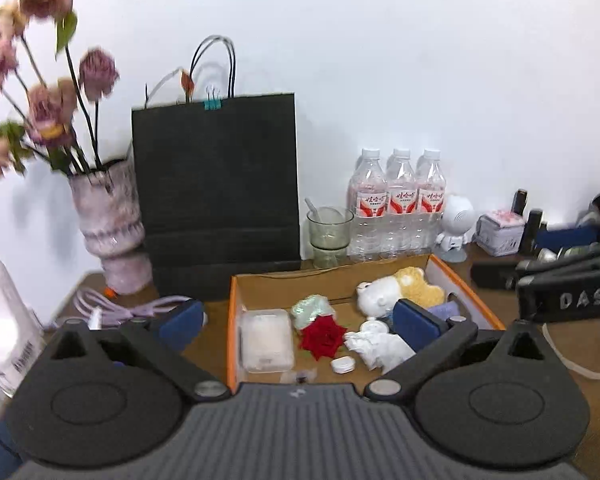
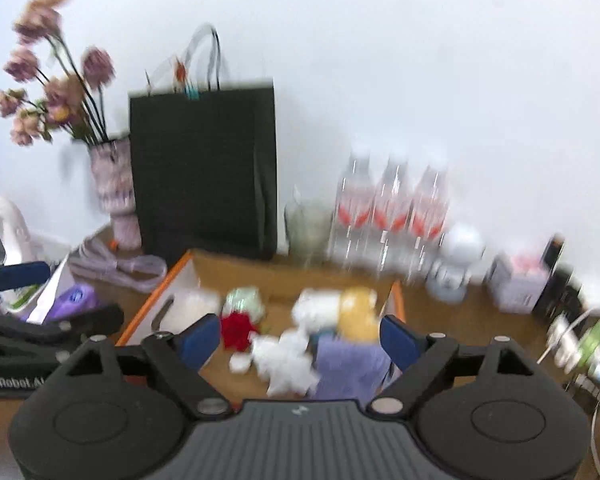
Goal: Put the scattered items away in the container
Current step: 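Move both tools back toward the desk items beside the box, then grasp the clear sachet with the right tool while the left tool grasps a small dark item, then carry the sachet and dark item into the box and open both tools, then move both tools back toward the remaining desk items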
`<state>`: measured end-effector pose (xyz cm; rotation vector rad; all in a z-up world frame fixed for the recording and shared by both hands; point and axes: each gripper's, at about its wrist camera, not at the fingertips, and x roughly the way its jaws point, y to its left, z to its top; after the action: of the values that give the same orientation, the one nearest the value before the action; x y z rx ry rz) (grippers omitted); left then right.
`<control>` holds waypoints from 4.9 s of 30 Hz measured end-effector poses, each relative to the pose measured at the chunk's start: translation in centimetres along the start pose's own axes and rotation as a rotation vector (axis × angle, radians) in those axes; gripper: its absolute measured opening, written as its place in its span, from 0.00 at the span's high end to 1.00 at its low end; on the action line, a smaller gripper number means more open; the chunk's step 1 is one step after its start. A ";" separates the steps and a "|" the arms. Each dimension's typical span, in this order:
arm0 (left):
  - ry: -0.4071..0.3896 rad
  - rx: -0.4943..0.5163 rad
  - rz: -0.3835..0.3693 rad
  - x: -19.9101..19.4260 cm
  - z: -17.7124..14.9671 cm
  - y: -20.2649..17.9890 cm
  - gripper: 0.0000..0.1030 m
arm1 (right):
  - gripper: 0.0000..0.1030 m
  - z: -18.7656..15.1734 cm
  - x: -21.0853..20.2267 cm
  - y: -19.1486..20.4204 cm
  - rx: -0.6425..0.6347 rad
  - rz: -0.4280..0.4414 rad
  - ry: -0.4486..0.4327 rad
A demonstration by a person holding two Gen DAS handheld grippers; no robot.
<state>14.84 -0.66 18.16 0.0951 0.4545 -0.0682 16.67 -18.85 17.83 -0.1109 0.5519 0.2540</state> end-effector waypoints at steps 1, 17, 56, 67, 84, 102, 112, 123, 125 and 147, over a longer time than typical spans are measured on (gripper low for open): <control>-0.019 -0.001 0.013 -0.4 -0.2 0.0 0.00 | 0.16 -0.4 -0.6 0.2 -0.012 -0.003 -0.037; -0.094 -0.003 0.156 -13.6 -21.2 -1.9 0.00 | 0.16 -20.4 -10.2 3.2 0.008 0.050 -0.184; 0.193 -0.044 -0.221 10.1 -15.1 3.6 0.87 | 0.79 -15.9 11.0 8.7 -0.024 0.142 0.134; -0.003 -0.156 -0.117 -1.9 -15.5 2.4 0.88 | 0.84 -17.4 1.5 7.5 0.073 0.158 -0.019; -0.106 -0.172 -0.070 -18.0 -20.0 -4.0 0.88 | 0.84 -25.3 -17.1 5.9 0.063 0.057 -0.232; -0.083 -0.200 -0.071 -12.6 -18.0 -0.3 0.88 | 0.83 -23.8 -16.1 4.6 0.016 0.012 -0.262; 0.022 -0.092 -0.176 4.0 -5.0 2.6 0.87 | 0.83 -10.4 -3.6 2.1 0.036 0.135 -0.201; 0.494 -0.084 -0.190 18.7 -3.6 3.0 0.50 | 0.82 -4.5 19.0 1.2 0.115 0.286 0.446; 0.500 -0.101 -0.192 18.4 -3.3 3.3 0.43 | 0.78 -4.7 20.8 1.2 0.156 0.285 0.526; 0.593 -0.113 -0.070 9.0 -0.8 2.2 0.00 | 0.15 -1.7 7.4 -3.7 0.225 0.028 0.387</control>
<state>22.77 1.16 13.67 -0.0148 1.0531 -0.0823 22.95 -21.19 12.59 0.0688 0.9630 0.1960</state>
